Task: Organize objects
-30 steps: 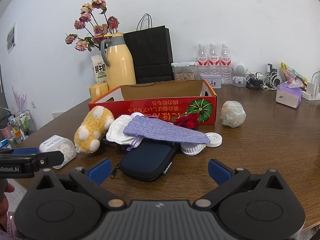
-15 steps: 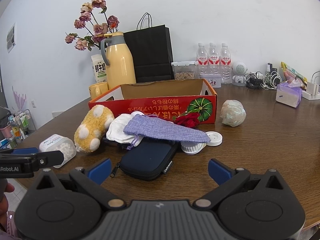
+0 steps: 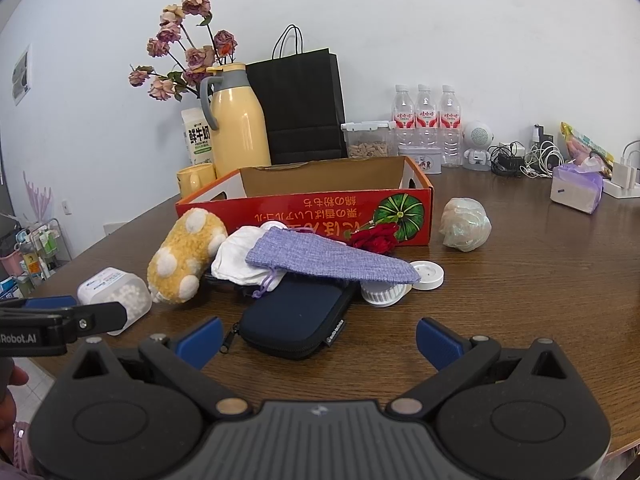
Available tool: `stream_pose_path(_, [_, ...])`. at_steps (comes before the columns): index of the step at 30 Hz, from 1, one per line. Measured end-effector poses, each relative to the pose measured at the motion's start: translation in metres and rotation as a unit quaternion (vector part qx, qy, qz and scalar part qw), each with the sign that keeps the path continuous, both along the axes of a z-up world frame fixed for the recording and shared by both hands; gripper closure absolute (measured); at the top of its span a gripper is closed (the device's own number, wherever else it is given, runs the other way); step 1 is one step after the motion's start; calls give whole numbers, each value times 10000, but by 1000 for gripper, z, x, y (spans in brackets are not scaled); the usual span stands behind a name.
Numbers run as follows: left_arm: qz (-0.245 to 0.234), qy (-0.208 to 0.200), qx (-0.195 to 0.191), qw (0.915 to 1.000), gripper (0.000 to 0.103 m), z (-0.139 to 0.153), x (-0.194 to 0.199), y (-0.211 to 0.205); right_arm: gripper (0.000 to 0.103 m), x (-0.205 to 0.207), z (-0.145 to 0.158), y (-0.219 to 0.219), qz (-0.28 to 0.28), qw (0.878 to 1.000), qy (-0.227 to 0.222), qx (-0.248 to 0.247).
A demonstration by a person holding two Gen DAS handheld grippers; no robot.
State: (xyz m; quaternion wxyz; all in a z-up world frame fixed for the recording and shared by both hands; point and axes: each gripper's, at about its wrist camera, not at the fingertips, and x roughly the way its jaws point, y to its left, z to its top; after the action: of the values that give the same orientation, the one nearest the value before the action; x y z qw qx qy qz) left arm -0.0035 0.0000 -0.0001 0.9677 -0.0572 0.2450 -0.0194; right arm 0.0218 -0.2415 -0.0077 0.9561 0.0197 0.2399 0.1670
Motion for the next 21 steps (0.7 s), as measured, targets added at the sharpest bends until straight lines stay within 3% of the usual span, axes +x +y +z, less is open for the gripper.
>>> stream_pose_path(21, [6,3,-3,10000,0,-1,0,0,0,-1,-2,-1,-2,10000,-5,-2])
